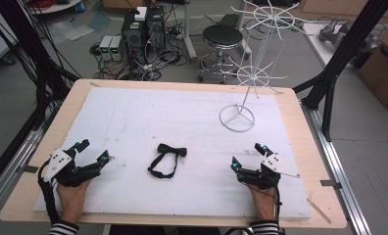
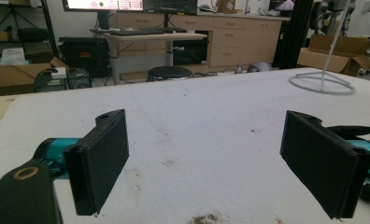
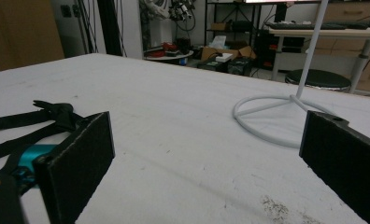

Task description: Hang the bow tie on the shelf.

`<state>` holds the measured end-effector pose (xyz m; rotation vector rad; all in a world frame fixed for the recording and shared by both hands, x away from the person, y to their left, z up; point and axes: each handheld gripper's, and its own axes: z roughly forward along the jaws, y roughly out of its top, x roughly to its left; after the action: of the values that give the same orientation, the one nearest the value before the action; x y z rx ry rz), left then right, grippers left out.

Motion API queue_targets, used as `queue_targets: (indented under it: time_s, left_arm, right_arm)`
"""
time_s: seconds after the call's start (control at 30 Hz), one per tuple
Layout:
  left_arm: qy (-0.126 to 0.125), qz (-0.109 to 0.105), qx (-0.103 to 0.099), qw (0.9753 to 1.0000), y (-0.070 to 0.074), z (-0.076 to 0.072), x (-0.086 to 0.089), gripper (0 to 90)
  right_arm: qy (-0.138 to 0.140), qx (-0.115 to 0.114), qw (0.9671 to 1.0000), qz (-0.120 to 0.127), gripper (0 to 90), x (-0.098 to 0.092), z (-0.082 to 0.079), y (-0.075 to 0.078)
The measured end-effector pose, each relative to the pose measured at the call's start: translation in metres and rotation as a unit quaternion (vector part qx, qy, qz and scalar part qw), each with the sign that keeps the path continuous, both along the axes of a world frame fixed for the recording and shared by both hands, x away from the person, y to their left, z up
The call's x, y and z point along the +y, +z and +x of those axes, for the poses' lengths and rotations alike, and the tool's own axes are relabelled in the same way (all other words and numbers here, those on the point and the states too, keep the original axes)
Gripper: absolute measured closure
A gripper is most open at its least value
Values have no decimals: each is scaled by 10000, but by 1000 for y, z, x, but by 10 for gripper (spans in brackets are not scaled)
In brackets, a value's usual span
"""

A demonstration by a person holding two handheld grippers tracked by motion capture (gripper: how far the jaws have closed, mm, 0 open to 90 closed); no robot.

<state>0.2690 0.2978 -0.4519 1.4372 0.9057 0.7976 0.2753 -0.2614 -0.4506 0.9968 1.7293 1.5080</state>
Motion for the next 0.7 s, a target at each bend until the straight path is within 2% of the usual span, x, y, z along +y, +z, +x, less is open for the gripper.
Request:
queue_targets:
  time_s: [0.27,0.37,0.4,0.6,0.7]
  left_arm:
    - [3,1,6,10000,0,0,0,158]
    - [6,-6,9,10000,0,0,0,158]
    - [6,-7,10,10000,0,0,0,158]
    - [3,-1,-1,10000,0,0,0,158]
    - [-1,-3,2,10000,0,0,0,158]
  right_arm:
    - [48,16,9999,-90,23,1,0,1]
    - [85,126,9998,-113,23,2,1,2]
    - [139,232,9995,-151,23,4,2,6]
    - [417,295,9984,-256,23,15,6,24]
    - [603,324,9968,-410,23,25,10,34]
